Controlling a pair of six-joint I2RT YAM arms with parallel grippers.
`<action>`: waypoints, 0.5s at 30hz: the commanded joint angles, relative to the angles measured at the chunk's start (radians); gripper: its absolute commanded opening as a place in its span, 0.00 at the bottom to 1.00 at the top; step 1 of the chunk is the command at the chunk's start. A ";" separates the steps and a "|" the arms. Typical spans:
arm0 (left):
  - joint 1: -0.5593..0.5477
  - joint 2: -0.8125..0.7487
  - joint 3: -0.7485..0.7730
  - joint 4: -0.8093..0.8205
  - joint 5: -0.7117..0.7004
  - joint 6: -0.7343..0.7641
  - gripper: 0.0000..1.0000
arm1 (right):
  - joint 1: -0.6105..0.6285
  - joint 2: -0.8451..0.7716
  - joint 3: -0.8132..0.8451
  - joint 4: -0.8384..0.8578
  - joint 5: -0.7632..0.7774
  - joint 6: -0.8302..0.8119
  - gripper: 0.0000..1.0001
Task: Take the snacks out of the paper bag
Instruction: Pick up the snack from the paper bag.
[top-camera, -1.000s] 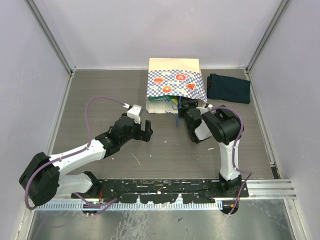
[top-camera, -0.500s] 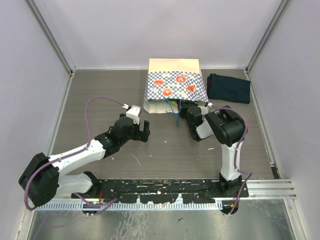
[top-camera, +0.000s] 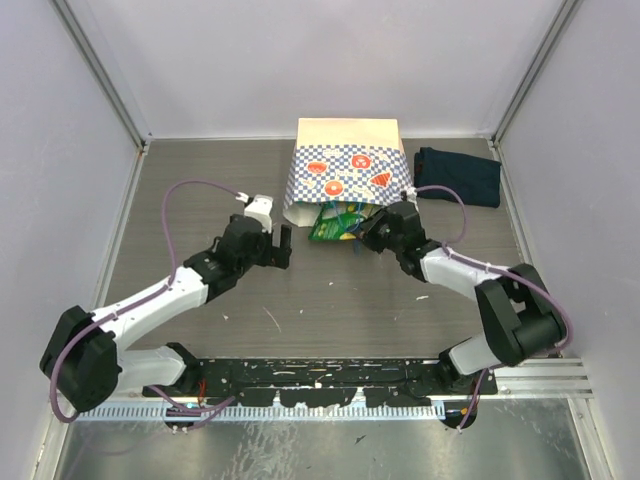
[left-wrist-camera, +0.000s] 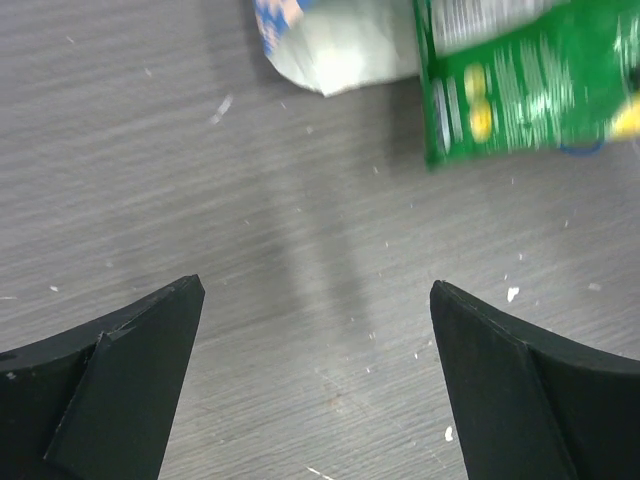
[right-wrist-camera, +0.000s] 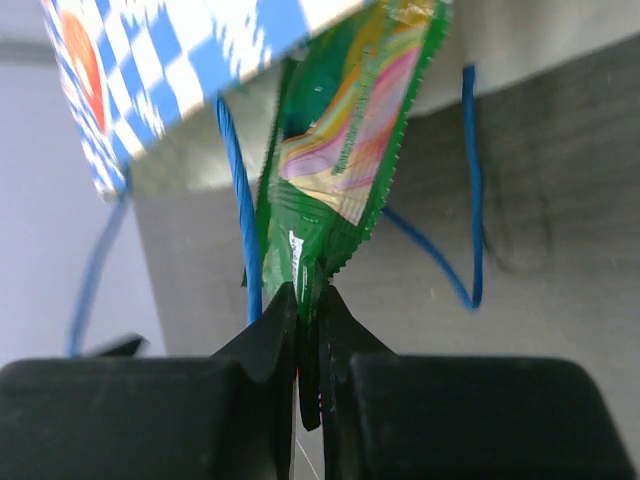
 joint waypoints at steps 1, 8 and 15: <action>0.070 -0.020 0.171 -0.145 0.017 -0.027 0.98 | 0.029 -0.108 0.139 -0.485 -0.098 -0.302 0.01; 0.221 -0.032 0.382 -0.405 0.228 -0.110 0.98 | 0.266 -0.134 0.286 -0.854 -0.057 -0.571 0.01; 0.391 -0.047 0.484 -0.543 0.455 -0.221 0.98 | 0.546 -0.262 0.275 -0.858 -0.078 -0.790 0.01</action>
